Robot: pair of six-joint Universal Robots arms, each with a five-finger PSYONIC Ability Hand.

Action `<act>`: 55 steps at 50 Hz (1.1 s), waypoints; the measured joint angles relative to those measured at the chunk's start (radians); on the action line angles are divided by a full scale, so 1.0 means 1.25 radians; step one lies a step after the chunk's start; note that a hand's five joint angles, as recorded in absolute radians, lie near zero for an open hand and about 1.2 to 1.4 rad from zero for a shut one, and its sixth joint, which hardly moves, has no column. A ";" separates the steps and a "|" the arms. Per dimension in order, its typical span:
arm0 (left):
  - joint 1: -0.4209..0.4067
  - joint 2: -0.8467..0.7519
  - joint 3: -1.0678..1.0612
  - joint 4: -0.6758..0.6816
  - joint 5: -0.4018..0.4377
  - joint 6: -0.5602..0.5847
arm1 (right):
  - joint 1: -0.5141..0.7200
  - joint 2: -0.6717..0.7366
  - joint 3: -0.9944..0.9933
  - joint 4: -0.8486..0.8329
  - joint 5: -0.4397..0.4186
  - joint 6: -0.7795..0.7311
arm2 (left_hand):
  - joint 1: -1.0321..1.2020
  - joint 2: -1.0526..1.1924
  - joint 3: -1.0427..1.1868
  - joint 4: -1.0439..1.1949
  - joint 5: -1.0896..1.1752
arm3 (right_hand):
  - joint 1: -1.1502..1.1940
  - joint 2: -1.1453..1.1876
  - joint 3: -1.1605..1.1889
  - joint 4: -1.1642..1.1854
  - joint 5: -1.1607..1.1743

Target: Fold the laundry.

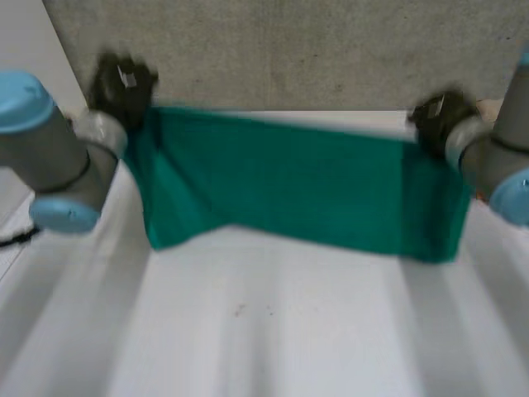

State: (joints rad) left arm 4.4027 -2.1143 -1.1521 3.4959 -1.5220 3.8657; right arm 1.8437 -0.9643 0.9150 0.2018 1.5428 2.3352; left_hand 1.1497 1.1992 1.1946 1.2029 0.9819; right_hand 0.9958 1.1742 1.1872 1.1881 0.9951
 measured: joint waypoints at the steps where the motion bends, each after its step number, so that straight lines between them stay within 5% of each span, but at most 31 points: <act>1: 0.000 0.005 0.037 0.060 -0.003 -0.001 | -0.001 -0.017 -0.035 -0.070 -0.001 0.028 | 0.000 0.000 0.000 0.000 0.000 | 0.000 0.000 0.000 0.000 0.000; 8: 0.005 0.062 0.090 0.298 -0.008 -0.007 | 0.003 -0.111 -0.047 -0.359 -0.003 0.093 | 0.000 0.000 0.000 0.000 0.000 | 0.000 0.000 0.000 0.000 0.000; 13: 0.011 0.098 0.052 0.355 -0.005 -0.019 | 0.012 -0.158 0.011 -0.467 -0.003 0.098 | 0.000 0.000 0.000 0.000 0.001 | 0.000 0.000 0.000 0.001 0.002; 25: 0.048 0.101 -0.203 0.289 0.007 -0.141 | 0.017 -0.146 0.237 -0.467 -0.034 0.095 | 0.000 0.000 0.000 0.000 0.000 | 0.000 0.000 0.000 0.002 0.003; 36: 0.044 0.055 -0.427 0.271 0.038 -0.135 | 0.011 -0.067 0.417 -0.368 -0.069 0.095 | 0.000 0.000 0.000 0.000 0.000 | 0.000 0.000 0.000 0.002 0.004; 41: 0.047 0.075 -0.514 0.213 0.067 -0.092 | 0.007 -0.067 0.458 -0.264 -0.074 0.090 | 0.000 0.000 0.000 0.000 0.000 | 0.000 0.000 0.000 0.002 0.004; 45: 0.070 0.166 -0.615 0.039 0.089 0.007 | -0.005 -0.098 0.481 -0.135 -0.078 0.079 | 0.000 0.000 0.000 0.000 0.000 | 0.000 0.000 0.000 0.002 0.004; 46: 0.077 0.189 -0.631 -0.011 0.091 0.029 | -0.026 -0.142 0.496 -0.014 -0.080 0.055 | 0.000 0.000 0.000 0.000 0.000 | 0.000 0.000 0.000 0.002 0.004; 48: 0.077 0.189 -0.631 -0.011 0.091 0.029 | -0.026 -0.142 0.496 -0.014 -0.080 0.055 | 0.000 0.000 0.000 0.000 0.000 | 0.000 0.000 0.000 0.002 0.004; 49: 0.094 0.249 -0.666 -0.160 0.092 0.086 | -0.060 -0.200 0.520 0.133 -0.086 0.002 | 0.000 0.000 0.000 0.000 0.000 | 0.000 0.000 0.000 0.002 0.004; 55: 0.120 0.336 -0.684 -0.427 0.090 0.158 | -0.114 -0.299 0.573 0.311 -0.107 -0.124 | 0.000 0.000 0.000 0.000 0.000 | 0.000 0.000 0.000 0.002 0.004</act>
State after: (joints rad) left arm 4.5522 -1.6946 -2.0069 2.9620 -1.4099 4.0634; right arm 1.7014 -1.3386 1.6308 0.5904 1.4095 2.1800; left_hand 1.1496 1.1997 1.1948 1.2029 0.9818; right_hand 0.9958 1.1742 1.1872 1.1911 0.9998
